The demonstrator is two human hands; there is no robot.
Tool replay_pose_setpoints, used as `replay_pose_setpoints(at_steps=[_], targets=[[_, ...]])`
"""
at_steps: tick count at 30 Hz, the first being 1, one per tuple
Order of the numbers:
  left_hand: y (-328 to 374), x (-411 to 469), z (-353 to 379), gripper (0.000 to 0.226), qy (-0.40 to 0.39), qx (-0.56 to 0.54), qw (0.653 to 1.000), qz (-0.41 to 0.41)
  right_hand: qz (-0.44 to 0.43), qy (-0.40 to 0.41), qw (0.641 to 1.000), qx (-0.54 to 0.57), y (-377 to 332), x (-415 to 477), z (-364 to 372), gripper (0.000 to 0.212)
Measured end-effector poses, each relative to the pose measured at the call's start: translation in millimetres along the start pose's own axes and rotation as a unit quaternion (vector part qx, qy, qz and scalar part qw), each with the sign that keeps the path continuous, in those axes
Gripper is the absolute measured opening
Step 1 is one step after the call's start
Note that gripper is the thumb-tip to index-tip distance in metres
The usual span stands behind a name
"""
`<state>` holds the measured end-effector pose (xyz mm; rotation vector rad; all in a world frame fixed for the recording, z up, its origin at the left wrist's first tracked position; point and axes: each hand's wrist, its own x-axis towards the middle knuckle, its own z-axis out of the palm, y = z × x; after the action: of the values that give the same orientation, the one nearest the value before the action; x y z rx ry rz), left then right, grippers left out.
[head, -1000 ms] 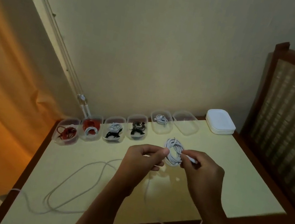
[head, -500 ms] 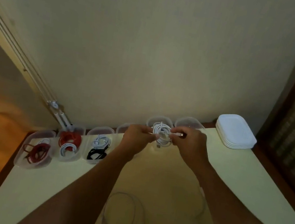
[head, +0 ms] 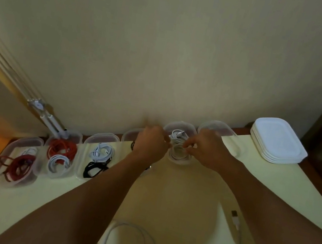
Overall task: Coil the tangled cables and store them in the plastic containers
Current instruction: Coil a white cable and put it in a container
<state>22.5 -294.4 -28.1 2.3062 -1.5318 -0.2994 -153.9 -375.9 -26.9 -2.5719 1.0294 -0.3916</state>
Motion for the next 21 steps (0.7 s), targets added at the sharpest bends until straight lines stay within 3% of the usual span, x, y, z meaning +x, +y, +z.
replay_pose_setpoints(at_steps=[3, 9, 11, 16, 21], targets=[[0, 4, 2, 0.025, 0.015, 0.053, 0.998, 0.034, -0.010, -0.024, 0.994, -0.108, -1, 1, -2, 0.028], [2, 10, 8, 0.033, -0.022, 0.115, 0.992, 0.035, -0.001, -0.079, 0.984, -0.161, 0, -4, -1, 0.031], [3, 7, 3, 0.030, -0.028, 0.097, 0.994, 0.041, 0.009, -0.066, 0.990, -0.121, 2, -8, 2, 0.029], [6, -26, -20, 0.022, 0.018, -0.018, 0.998, 0.060, 0.021, 0.053, 0.996, 0.062, 2, -38, -7, 0.021], [-10, -102, -38, 0.016, 0.022, -0.060, 0.993, 0.098, 0.070, 0.046, 0.988, 0.129, -29, -102, -4, 0.016]])
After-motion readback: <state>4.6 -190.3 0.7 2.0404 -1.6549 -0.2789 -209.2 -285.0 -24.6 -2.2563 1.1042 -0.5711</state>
